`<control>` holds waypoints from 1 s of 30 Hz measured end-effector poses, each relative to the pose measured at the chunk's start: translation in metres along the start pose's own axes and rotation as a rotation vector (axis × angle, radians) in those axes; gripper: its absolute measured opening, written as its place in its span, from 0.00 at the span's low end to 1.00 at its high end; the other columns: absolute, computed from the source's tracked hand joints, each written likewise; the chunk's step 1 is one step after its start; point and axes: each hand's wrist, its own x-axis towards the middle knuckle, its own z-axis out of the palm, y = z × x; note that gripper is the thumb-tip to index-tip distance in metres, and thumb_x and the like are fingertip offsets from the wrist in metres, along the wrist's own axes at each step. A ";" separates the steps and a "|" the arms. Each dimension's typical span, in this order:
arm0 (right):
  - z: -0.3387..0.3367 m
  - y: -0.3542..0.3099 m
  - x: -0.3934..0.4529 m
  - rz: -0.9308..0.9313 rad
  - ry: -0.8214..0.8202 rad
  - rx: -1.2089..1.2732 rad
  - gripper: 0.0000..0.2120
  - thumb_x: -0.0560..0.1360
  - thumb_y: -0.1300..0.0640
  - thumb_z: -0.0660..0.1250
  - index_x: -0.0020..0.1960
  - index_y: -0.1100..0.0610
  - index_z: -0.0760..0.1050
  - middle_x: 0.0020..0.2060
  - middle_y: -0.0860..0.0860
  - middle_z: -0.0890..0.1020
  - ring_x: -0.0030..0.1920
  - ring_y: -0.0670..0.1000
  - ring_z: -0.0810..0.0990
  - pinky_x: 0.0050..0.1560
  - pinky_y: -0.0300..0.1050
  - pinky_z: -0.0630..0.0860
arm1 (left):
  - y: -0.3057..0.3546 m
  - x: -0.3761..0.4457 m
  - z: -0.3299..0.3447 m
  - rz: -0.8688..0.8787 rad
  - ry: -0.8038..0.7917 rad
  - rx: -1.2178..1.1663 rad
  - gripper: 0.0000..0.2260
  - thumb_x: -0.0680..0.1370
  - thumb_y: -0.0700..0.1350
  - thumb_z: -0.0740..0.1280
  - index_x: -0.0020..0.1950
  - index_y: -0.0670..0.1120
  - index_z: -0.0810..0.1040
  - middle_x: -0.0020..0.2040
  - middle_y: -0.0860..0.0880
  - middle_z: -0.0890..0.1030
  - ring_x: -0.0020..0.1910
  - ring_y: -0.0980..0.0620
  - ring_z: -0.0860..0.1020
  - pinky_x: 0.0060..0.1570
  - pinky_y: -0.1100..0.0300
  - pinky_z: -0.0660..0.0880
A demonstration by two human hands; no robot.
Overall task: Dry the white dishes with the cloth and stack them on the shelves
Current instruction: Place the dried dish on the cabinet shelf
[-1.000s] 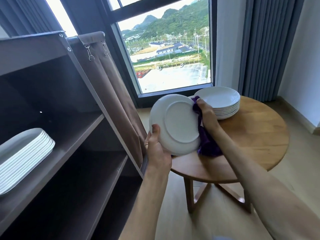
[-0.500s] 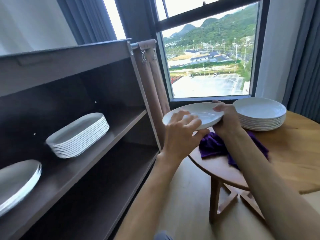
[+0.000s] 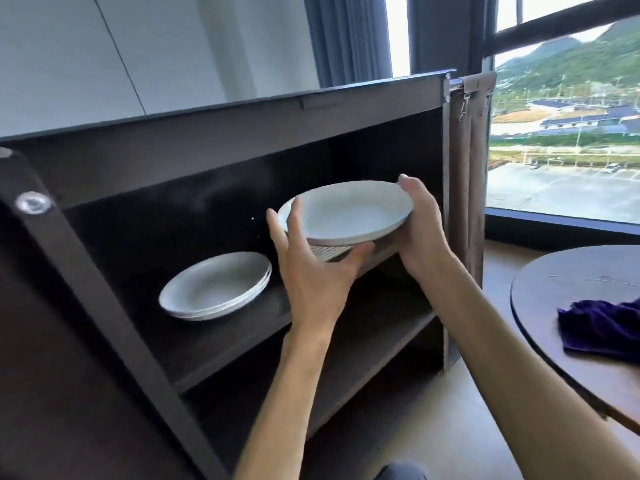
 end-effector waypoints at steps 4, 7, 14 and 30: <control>0.065 0.036 0.006 0.118 -0.183 -0.098 0.19 0.72 0.39 0.69 0.50 0.55 0.80 0.44 0.50 0.85 0.50 0.51 0.83 0.51 0.46 0.78 | -0.026 0.008 -0.060 -0.013 0.183 0.140 0.49 0.66 0.62 0.80 0.81 0.54 0.61 0.84 0.45 0.49 0.81 0.52 0.52 0.69 0.74 0.50; 0.104 0.067 0.009 0.191 -0.262 -0.095 0.19 0.72 0.40 0.70 0.51 0.56 0.81 0.39 0.48 0.86 0.44 0.48 0.85 0.52 0.46 0.79 | -0.039 0.015 -0.089 -0.098 0.237 0.229 0.48 0.66 0.59 0.81 0.81 0.52 0.63 0.84 0.44 0.50 0.81 0.48 0.56 0.74 0.61 0.58; 0.150 0.127 0.017 0.302 -0.300 -0.143 0.16 0.72 0.44 0.74 0.53 0.52 0.76 0.46 0.50 0.86 0.48 0.49 0.85 0.51 0.44 0.80 | -0.078 0.018 -0.121 -0.290 0.267 0.270 0.48 0.67 0.53 0.83 0.81 0.57 0.60 0.84 0.44 0.49 0.81 0.46 0.56 0.71 0.60 0.57; 0.149 0.166 0.032 0.308 -0.409 -0.326 0.22 0.71 0.42 0.74 0.60 0.53 0.80 0.54 0.49 0.86 0.59 0.49 0.82 0.67 0.45 0.73 | -0.104 0.017 -0.126 -0.452 0.199 0.318 0.54 0.66 0.51 0.84 0.82 0.61 0.53 0.84 0.46 0.43 0.82 0.45 0.55 0.75 0.52 0.60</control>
